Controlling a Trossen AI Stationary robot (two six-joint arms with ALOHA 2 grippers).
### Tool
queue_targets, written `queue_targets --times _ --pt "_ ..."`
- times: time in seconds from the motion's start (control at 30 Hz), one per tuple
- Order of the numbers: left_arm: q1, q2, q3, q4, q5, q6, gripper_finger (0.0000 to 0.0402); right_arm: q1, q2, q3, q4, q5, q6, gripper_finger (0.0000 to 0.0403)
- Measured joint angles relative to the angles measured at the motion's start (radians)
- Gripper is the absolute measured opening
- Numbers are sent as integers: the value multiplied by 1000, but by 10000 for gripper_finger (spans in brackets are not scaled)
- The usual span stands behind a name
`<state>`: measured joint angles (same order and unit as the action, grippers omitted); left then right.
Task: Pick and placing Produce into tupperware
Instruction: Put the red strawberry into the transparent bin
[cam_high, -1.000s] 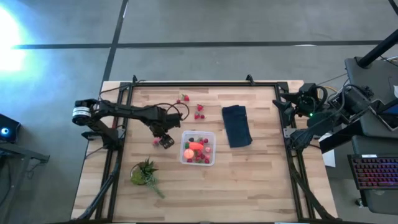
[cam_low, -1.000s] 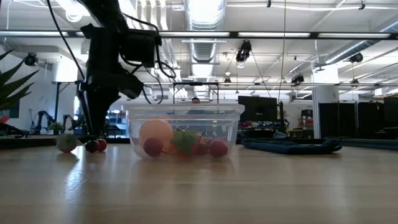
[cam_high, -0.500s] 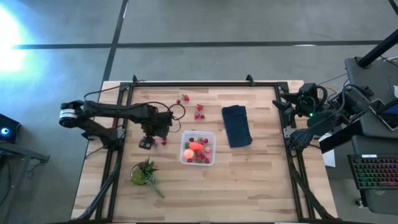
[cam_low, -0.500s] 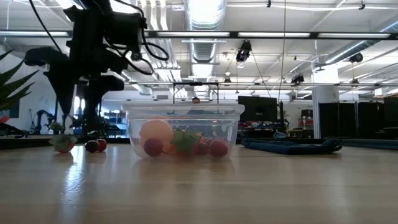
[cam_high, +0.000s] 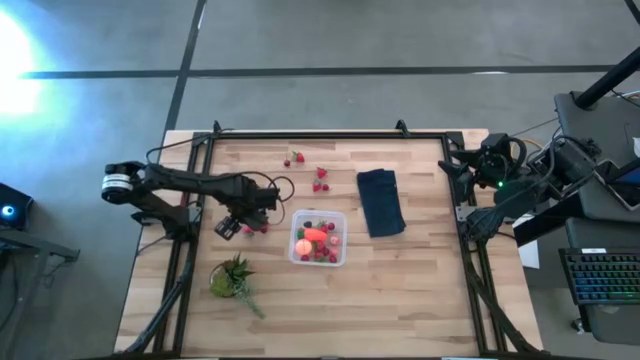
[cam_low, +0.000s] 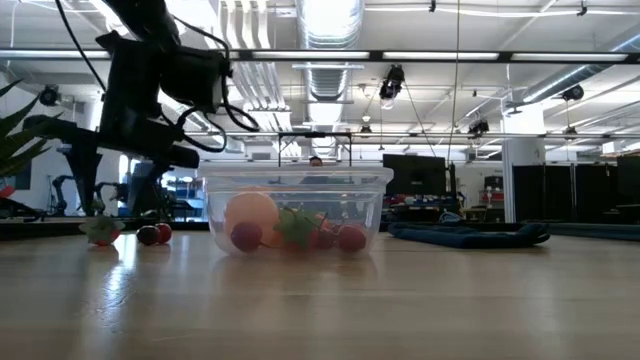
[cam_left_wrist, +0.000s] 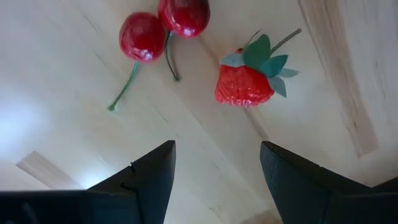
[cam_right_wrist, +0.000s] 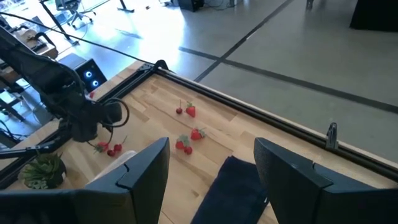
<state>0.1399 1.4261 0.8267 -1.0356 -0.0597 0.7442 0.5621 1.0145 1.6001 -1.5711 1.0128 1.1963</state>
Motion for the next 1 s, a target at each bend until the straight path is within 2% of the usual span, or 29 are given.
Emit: queue_targets --times 0.23,0.5,0.67,1.0 --pt "-53 0 -6 35 47 0 219 0 -1 0 0 7 12 226" --pt "-123 -3 -50 85 51 -2 219 0 -2 0 0 9 30 226" --pt "-125 -3 -51 165 43 -2 219 0 -2 0 0 9 48 226" --pt "-126 0 -122 218 41 -4 219 0 3 0 0 9 68 226"
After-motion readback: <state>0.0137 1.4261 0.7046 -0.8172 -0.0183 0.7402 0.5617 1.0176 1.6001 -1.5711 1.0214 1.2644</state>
